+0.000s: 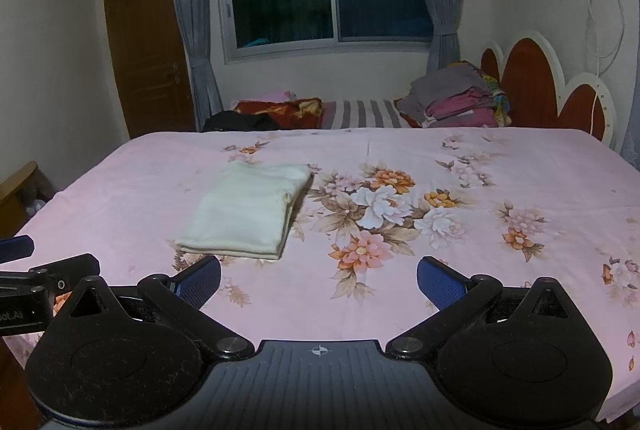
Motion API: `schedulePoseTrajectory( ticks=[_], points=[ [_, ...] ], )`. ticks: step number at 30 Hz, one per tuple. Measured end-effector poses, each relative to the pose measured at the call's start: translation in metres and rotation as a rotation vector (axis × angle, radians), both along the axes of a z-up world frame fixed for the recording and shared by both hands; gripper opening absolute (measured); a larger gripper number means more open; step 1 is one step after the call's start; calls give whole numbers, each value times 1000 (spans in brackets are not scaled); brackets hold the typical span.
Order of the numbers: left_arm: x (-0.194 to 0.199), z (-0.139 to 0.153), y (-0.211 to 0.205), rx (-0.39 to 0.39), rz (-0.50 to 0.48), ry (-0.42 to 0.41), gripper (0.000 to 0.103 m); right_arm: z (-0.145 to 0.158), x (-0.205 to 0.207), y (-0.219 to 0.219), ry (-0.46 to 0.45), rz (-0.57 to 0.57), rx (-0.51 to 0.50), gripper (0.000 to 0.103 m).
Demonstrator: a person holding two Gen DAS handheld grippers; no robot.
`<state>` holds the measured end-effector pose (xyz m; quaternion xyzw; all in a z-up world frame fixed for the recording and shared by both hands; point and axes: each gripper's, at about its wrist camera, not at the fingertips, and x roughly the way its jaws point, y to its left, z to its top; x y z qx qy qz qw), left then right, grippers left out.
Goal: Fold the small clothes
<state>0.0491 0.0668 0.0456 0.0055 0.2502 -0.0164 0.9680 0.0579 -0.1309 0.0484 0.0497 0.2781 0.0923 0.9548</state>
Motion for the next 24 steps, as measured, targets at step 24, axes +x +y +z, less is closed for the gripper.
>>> schedulePoseTrajectory(
  ticks=[24],
  points=[
    [3,-3,0,3,-8,6,103,-3,2,-4,10,6,16,103]
  ],
)
